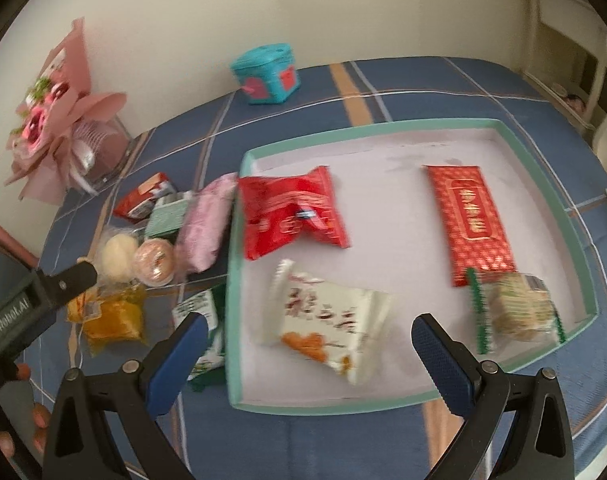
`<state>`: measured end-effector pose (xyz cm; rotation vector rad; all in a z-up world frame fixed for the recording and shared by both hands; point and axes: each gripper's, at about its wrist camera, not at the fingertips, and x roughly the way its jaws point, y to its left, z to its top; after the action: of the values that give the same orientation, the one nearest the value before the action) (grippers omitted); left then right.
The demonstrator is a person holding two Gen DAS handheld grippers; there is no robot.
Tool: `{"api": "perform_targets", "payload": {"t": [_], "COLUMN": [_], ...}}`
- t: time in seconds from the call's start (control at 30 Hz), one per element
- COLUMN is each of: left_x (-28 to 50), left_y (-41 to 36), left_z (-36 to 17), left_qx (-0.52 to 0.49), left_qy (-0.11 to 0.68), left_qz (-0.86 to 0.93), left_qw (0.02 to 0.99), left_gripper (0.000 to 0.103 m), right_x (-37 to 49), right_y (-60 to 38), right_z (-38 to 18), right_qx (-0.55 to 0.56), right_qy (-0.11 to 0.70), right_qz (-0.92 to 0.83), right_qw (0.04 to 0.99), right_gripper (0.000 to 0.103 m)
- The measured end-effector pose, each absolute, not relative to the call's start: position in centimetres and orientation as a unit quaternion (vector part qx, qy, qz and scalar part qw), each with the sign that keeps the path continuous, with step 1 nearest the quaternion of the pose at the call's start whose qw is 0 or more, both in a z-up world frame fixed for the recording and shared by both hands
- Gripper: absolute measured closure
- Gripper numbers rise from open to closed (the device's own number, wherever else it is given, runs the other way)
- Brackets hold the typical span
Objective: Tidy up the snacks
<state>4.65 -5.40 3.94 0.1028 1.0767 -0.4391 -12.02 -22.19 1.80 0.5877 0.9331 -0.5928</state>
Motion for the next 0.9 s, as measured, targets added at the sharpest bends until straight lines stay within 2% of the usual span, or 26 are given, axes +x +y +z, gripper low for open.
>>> {"api": "perform_targets", "payload": {"t": [0.4, 0.73, 0.9], "left_x": [7.3, 8.1, 8.0], "left_y": [-0.9, -1.3, -2.3], "left_z": [4.0, 2.4, 2.0], "left_qx": [0.026, 0.016, 0.033], "left_qy": [0.491, 0.543, 0.547], "left_qz": [-0.183, -0.196, -0.200], "left_qw": [0.851, 0.817, 0.812], "left_gripper": [0.000, 0.000, 0.000], "right_x": [-7.4, -4.6, -4.1], "right_y": [-18.0, -16.0, -16.7], "right_z": [2.0, 1.2, 0.9], "right_qx": [0.254, 0.194, 0.209], "right_qy": [0.445, 0.488, 0.495], "right_qz": [-0.200, -0.174, -0.167], "right_qw": [0.835, 0.833, 0.826], "right_gripper": [0.000, 0.000, 0.000]}}
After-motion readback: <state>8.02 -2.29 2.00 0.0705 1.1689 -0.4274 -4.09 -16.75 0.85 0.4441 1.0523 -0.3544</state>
